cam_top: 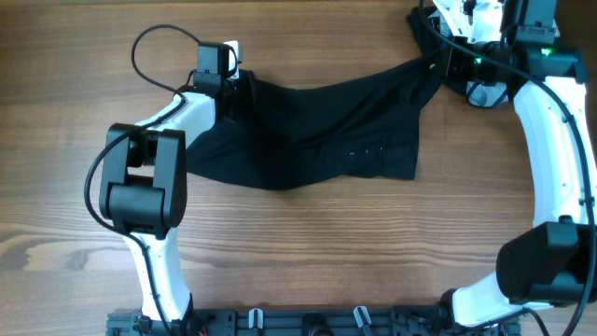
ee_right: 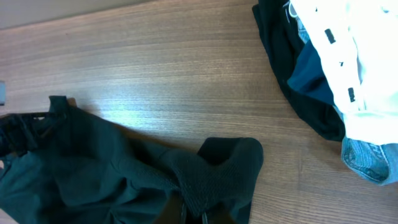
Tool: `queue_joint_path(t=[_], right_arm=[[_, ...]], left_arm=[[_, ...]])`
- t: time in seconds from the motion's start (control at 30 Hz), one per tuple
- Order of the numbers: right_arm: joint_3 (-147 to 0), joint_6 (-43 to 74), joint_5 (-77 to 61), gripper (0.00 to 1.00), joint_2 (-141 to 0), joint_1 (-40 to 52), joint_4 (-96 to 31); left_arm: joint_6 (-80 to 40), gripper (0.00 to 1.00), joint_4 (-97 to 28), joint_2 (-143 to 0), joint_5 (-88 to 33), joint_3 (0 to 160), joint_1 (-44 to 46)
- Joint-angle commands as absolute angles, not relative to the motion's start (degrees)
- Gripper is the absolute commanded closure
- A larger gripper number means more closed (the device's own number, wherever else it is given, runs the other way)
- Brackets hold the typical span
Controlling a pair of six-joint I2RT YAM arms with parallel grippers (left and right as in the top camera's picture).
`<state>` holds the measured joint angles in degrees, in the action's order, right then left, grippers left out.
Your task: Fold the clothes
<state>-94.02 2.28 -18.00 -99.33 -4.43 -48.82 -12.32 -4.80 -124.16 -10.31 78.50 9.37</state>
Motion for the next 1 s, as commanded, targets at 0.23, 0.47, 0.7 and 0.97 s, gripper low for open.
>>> queue_joint_path(t=[0.23, 0.47, 0.7, 0.97], right_arm=[[-94.13, 1.48, -18.94, 0.96, -99.88, -4.32, -48.66], [-94.13, 1.48, -19.64, 0.96, -99.85, -4.32, -48.53], [-97.08, 0.27, -21.54, 0.96, -97.95, -4.36, -48.62], [-109.82, -1.74, -21.69, 0.96, -92.07, -7.22, -57.21]], left_arm=[[-14.20, 0.78, -4.91, -123.13, -10.57, 79.20, 9.37], [-14.20, 0.96, -8.71, -115.39, -1.96, 79.20, 9.08], [-14.15, 0.96, -13.72, -94.96, 4.64, 79.20, 6.42], [-13.91, 0.96, -19.05, -72.42, 6.79, 79.20, -1.32]])
